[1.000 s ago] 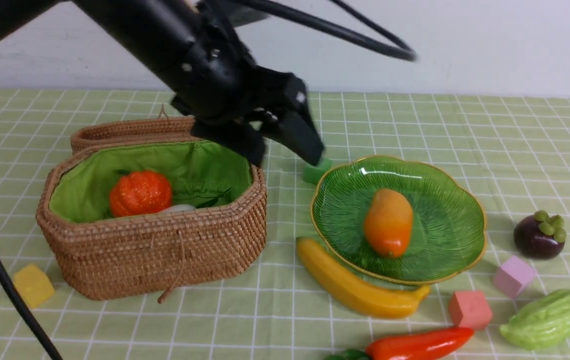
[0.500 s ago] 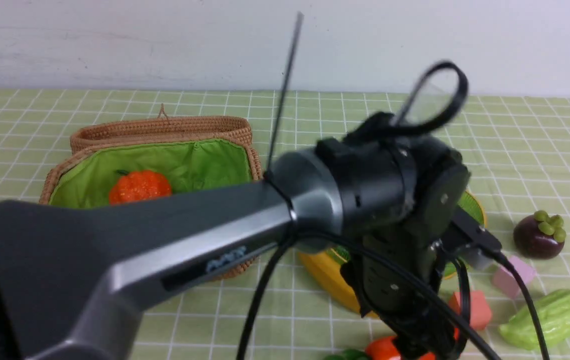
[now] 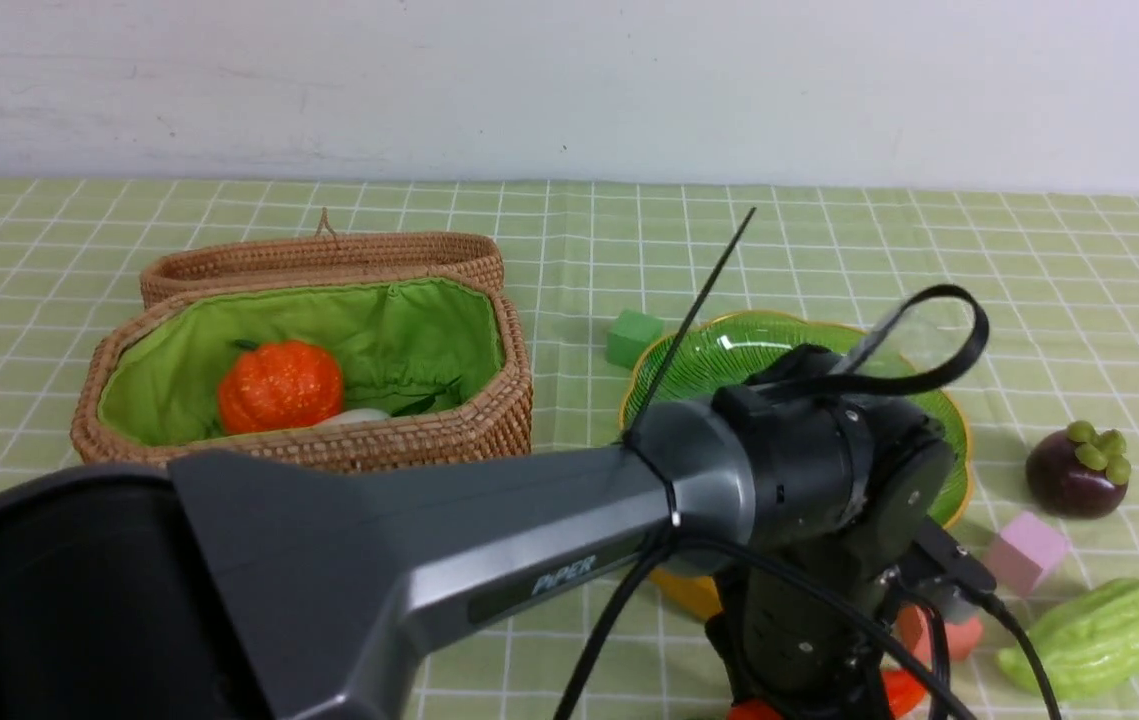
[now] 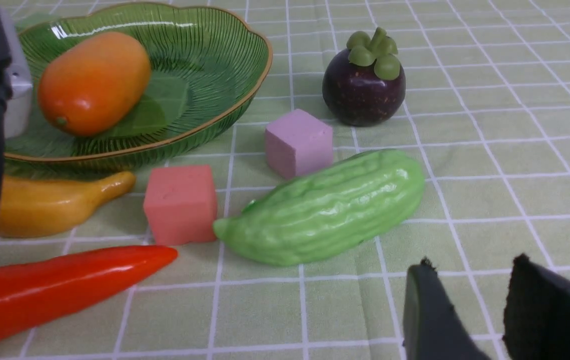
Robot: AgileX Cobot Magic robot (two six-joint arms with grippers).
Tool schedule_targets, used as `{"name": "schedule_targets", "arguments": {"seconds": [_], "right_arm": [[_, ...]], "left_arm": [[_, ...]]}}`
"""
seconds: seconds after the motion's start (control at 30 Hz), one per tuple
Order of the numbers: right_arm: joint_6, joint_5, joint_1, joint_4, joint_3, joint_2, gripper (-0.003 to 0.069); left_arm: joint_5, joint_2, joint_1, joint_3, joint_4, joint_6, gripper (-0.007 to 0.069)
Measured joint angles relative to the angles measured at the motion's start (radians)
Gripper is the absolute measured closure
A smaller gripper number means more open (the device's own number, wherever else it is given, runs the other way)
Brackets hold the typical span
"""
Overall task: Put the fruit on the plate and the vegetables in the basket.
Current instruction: Use the left arm to grab a carrot and put it into the left basket
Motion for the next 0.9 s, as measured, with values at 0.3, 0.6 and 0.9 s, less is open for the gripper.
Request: {"name": "schedule_targets", "arguments": {"seconds": [0.3, 0.6, 0.9], "right_arm": [[0.000, 0.000, 0.000, 0.000, 0.000, 0.000, 0.0418], [0.000, 0.000, 0.000, 0.000, 0.000, 0.000, 0.0418], [0.000, 0.000, 0.000, 0.000, 0.000, 0.000, 0.0418]], "left_arm": [[0.111, -0.269, 0.006, -0.168, 0.178, 0.018, 0.0245], [0.126, -0.516, 0.369, -0.154, 0.279, 0.035, 0.0245], [0.000, -0.512, 0.717, 0.192, 0.122, 0.362, 0.0245]]}}
